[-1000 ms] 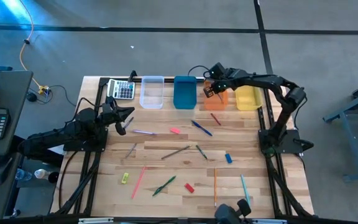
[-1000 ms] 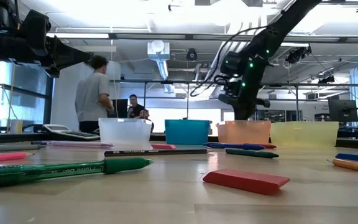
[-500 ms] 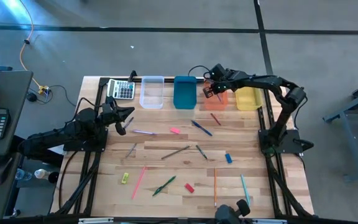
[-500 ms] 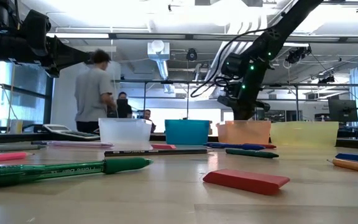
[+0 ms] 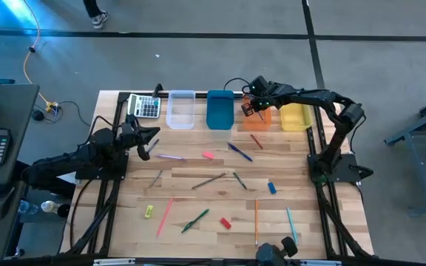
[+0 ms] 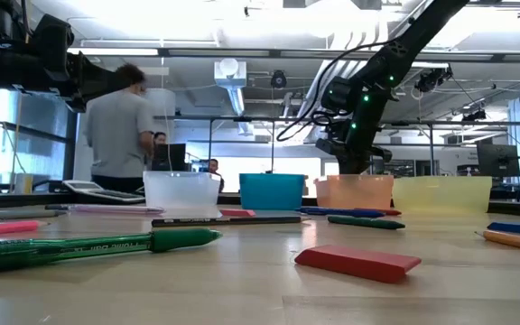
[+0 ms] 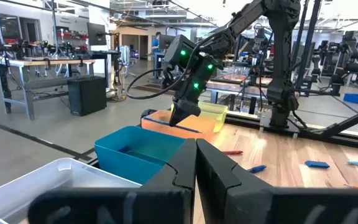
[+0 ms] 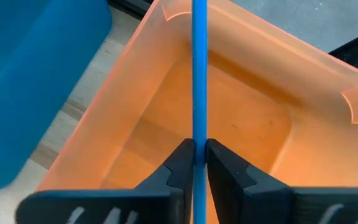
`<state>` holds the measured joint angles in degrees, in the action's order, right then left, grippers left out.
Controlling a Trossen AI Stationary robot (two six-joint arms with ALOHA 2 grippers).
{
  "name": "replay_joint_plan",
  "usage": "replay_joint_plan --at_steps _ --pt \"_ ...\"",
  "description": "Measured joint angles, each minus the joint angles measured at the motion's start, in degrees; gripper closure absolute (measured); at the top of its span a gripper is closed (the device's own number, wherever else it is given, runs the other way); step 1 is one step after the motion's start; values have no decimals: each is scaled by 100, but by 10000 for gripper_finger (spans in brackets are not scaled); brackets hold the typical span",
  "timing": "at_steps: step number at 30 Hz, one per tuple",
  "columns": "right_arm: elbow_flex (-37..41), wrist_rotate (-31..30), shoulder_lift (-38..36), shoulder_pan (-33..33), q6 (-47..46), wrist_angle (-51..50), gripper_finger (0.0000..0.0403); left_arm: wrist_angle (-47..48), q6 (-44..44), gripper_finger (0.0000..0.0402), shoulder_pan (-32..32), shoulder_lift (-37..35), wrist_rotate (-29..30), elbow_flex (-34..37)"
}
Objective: Sort crayons/erasers/pens/pencils in bins
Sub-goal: Put the blue pencil into the orange bin, then put the blue crayon into the blue bin
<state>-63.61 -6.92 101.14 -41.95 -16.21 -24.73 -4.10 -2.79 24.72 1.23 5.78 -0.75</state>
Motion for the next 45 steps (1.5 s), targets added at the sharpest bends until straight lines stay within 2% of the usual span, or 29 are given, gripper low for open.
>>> replay_joint_plan --at_steps 5,8,12,15,18,24,27,31,35,39,42,45 --pt "0 0 0 1 2 0 308 0 1 401 0 0 0 0" --pt "0 0 -17 2 176 -3 297 0 -15 401 -2 0 39 0" --pt "0 -7 -330 71 656 -33 315 -2 -140 401 1 0 110 0" --pt "12 -158 -749 273 1155 9 353 -2 54 401 -11 0 -222 0" --pt "473 -257 -1242 509 1475 855 393 -27 107 401 -62 66 -401 0" --pt "2199 323 -2113 818 1564 3528 392 -14 343 401 -210 527 -363 -113" --pt "2899 577 -2438 928 1499 4541 401 -12 361 401 -243 961 -296 -300" --pt "3507 655 -2782 1036 1423 5386 400 -9 360 401 -242 1640 -49 -586" --pt "3801 695 -2996 1094 1430 5680 402 38 295 401 -242 2347 1 -874" --pt "3913 695 -3075 1163 1484 5676 402 889 132 401 -242 3036 223 -1463" --pt "3917 704 -3075 1241 1510 5707 402 1951 -86 401 -201 3557 689 -2134" --pt "3919 717 -3075 1330 1583 5711 402 3027 -457 402 -83 4058 869 -2826"
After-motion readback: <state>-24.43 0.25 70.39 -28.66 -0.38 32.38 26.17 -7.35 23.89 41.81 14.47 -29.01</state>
